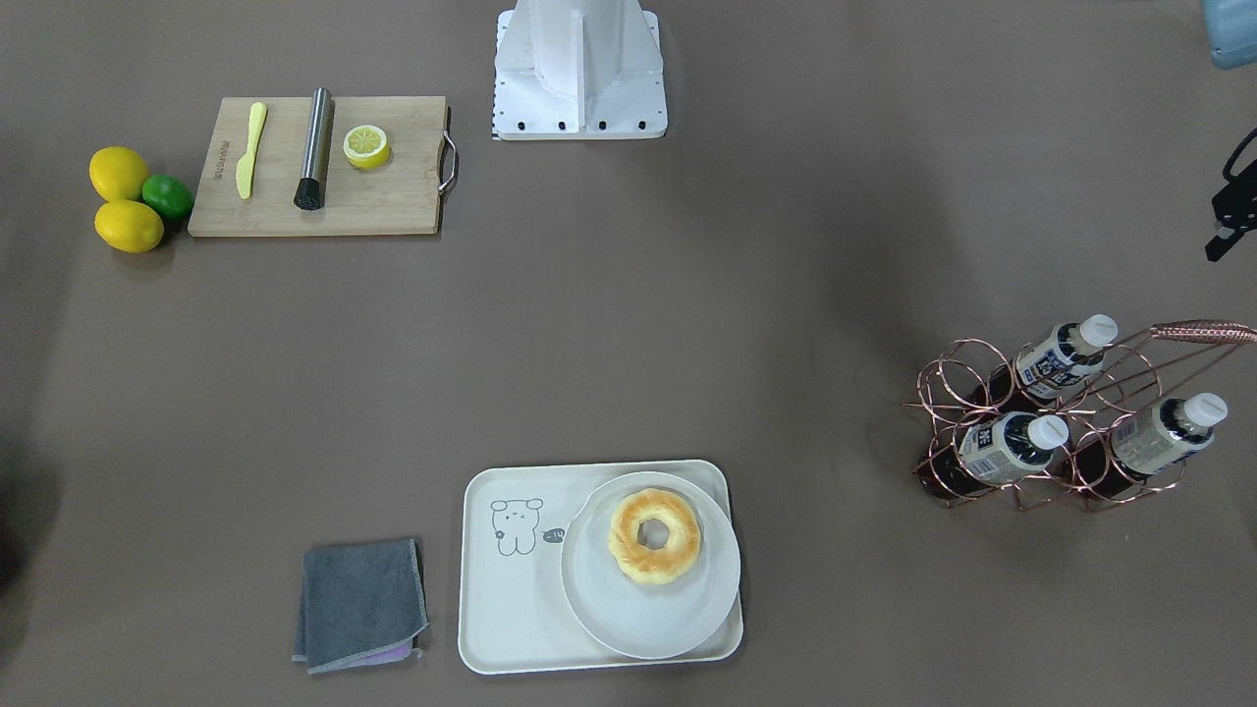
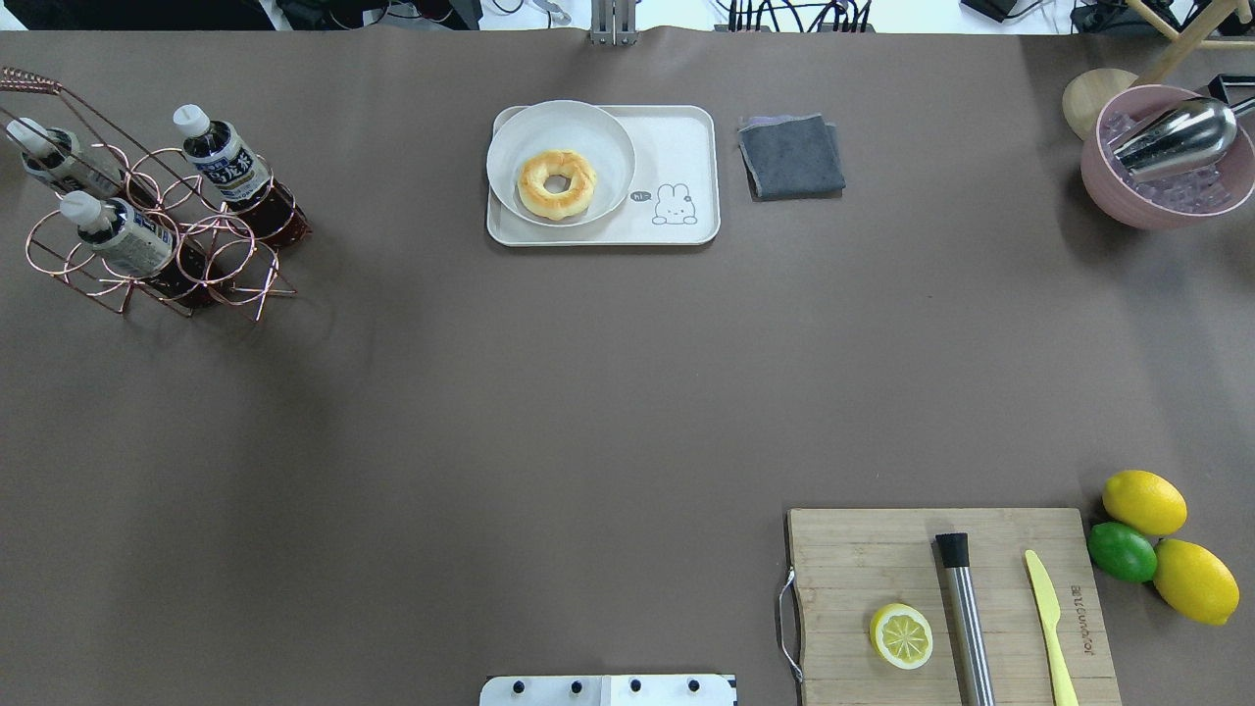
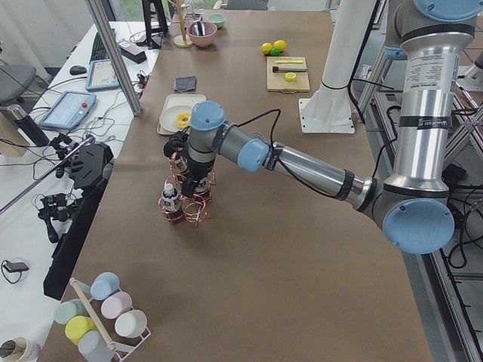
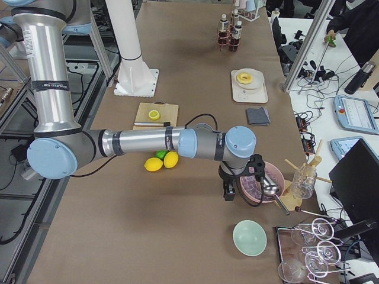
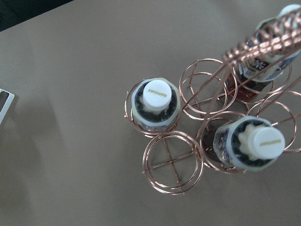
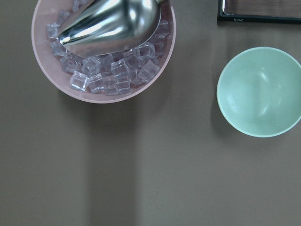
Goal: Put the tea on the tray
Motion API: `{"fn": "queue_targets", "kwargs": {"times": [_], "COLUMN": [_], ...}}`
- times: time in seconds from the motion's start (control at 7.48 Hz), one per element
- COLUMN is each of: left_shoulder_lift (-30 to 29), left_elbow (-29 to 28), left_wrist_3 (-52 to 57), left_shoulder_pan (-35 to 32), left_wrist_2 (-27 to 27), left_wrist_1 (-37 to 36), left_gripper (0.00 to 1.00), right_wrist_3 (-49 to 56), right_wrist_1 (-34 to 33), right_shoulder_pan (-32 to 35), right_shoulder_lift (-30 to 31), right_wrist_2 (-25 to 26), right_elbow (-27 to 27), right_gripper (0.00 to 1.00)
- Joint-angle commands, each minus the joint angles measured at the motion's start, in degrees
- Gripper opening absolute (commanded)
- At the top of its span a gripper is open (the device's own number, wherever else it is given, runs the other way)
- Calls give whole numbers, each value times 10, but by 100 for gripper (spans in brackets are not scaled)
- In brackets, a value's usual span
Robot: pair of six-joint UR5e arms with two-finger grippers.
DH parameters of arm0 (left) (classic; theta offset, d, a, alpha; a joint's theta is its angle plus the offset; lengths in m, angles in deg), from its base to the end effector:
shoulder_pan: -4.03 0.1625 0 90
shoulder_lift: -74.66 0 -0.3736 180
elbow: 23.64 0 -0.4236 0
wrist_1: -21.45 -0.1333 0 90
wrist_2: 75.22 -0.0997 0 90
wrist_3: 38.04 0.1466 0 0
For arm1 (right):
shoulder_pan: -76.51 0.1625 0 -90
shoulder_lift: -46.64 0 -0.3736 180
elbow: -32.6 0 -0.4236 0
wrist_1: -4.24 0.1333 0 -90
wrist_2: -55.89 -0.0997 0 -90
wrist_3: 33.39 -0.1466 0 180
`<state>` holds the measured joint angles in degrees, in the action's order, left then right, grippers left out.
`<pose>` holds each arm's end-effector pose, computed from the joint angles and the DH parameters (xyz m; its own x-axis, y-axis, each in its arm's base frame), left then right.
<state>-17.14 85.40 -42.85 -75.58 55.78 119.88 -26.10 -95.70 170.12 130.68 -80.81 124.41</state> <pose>0.0624 -0.5464 0.4330 0.6953 0.3781 -0.6113 -0.0994 0.8929 0.4392 0.0615 -0.5515 0.5811 0.6852 -0.0564 0.7262 0.0242 0.9982 0.0547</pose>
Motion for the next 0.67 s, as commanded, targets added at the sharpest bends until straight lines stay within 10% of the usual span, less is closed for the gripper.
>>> {"fn": "queue_targets", "kwargs": {"times": [0.0, 0.53], "left_shoulder_lift": [-19, 22], "left_elbow": [-5, -8], "left_wrist_3": [-53, -242], "left_shoulder_pan": [71, 80], "left_wrist_2": [0, -6], "left_wrist_1": [49, 176], "left_gripper": [98, 98], "right_wrist_3": [1, 0], "right_wrist_1": [1, 1], "right_shoulder_pan": [6, 10], "right_shoulder_lift": [2, 2], "right_wrist_2": [4, 7], "right_elbow": [-1, 1], "right_gripper": [100, 100]}}
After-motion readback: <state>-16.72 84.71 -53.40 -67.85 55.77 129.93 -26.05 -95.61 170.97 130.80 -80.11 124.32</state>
